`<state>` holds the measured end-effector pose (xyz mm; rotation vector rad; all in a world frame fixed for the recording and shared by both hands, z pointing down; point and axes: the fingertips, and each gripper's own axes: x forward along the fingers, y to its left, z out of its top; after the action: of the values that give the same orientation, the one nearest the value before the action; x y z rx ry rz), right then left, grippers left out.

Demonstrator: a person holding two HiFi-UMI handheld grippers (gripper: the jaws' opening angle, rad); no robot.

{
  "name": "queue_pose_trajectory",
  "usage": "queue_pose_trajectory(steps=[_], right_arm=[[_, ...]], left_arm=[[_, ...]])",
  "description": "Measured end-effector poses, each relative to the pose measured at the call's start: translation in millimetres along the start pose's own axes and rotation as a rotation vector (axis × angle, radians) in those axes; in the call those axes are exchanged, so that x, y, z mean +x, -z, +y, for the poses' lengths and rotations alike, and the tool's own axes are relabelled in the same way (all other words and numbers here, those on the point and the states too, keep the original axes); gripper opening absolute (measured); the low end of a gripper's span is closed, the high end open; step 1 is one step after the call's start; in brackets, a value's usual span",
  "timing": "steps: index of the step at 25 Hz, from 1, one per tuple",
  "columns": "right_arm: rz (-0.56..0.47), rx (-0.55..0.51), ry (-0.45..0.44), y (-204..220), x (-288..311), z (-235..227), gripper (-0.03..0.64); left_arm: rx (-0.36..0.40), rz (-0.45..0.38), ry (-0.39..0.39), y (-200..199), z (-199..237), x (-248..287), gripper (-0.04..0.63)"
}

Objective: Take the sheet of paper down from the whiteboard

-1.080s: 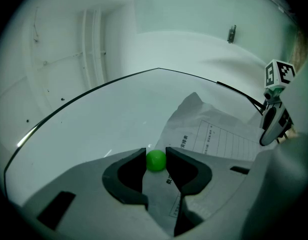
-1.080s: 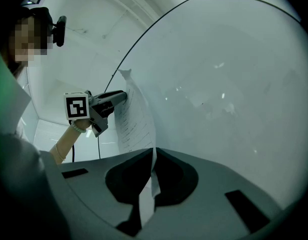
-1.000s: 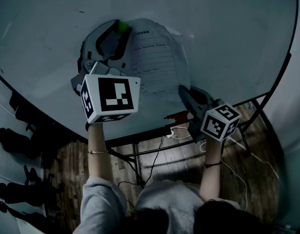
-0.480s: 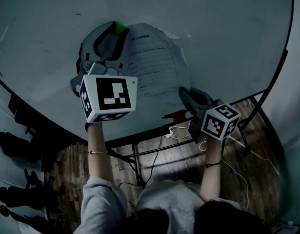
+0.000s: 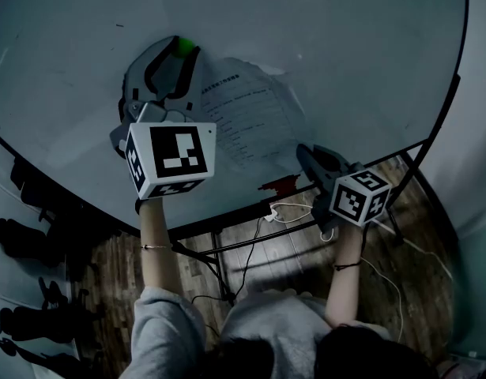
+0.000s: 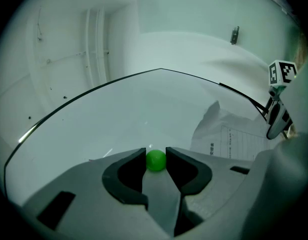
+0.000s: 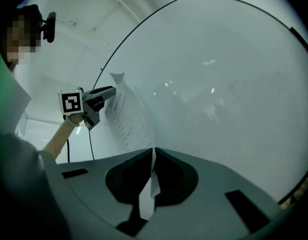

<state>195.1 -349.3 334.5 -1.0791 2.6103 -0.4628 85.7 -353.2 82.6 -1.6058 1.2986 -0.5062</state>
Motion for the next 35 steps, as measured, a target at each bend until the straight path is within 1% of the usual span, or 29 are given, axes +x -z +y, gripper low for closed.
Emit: queue_pose_trajectory(steps=[6,10,14,15,17,18,21,22,25,28,33,35], right_arm=[[0.001,-0.010,0.013,-5.4,-2.7,1.0,0.002],[0.001,-0.019,0.016,-6.0,-4.9,2.7,0.002],[0.002,-0.035,0.022,-7.6,-6.8,5.1,0.002],[0.006,-0.042,0.025,-8.0,-7.2,5.1,0.002],[0.008,-0.060,0.033,-10.5,-8.3,5.5,0.002],[0.006,-0.071,0.038,-12.3,-9.4,6.3,0.002],[0.004,-0.110,0.059,-16.3,-15.6,8.7,0.002],[0.008,-0.121,0.066,-16.9,-18.5,8.2,0.002],[0.024,-0.148,0.087,-16.9,-24.3,6.0,0.002],[0.039,-0.160,0.097,-15.1,-23.8,7.8,0.002],[0.048,-0.197,0.101,-16.9,-36.7,9.6,0.002],[0.050,-0.224,0.102,-17.8,-37.8,11.4,0.002]], left_arm=[[-0.029,-0.020,-0.006,2.9,6.9,2.0,0.129],[-0.087,-0.051,-0.012,-0.2,9.1,-4.3,0.129],[-0.085,-0.125,-0.016,-7.9,9.3,-13.9,0.129],[-0.095,-0.138,-0.020,-8.1,8.9,-17.2,0.129],[-0.137,-0.146,-0.032,-4.1,8.4,-24.4,0.129],[-0.171,-0.148,-0.040,-1.0,8.5,-29.0,0.129],[-0.313,-0.142,-0.054,11.5,6.1,-46.3,0.123],[-0.343,-0.133,-0.055,15.9,3.7,-51.0,0.121],[-0.373,-0.104,-0.065,27.4,-3.4,-61.5,0.109],[-0.409,-0.071,-0.075,41.7,-6.3,-73.4,0.051],[-0.488,-0.045,-0.070,46.7,-22.6,-91.4,0.044],[-0.528,-0.027,-0.071,53.8,-28.8,-98.8,0.018]])
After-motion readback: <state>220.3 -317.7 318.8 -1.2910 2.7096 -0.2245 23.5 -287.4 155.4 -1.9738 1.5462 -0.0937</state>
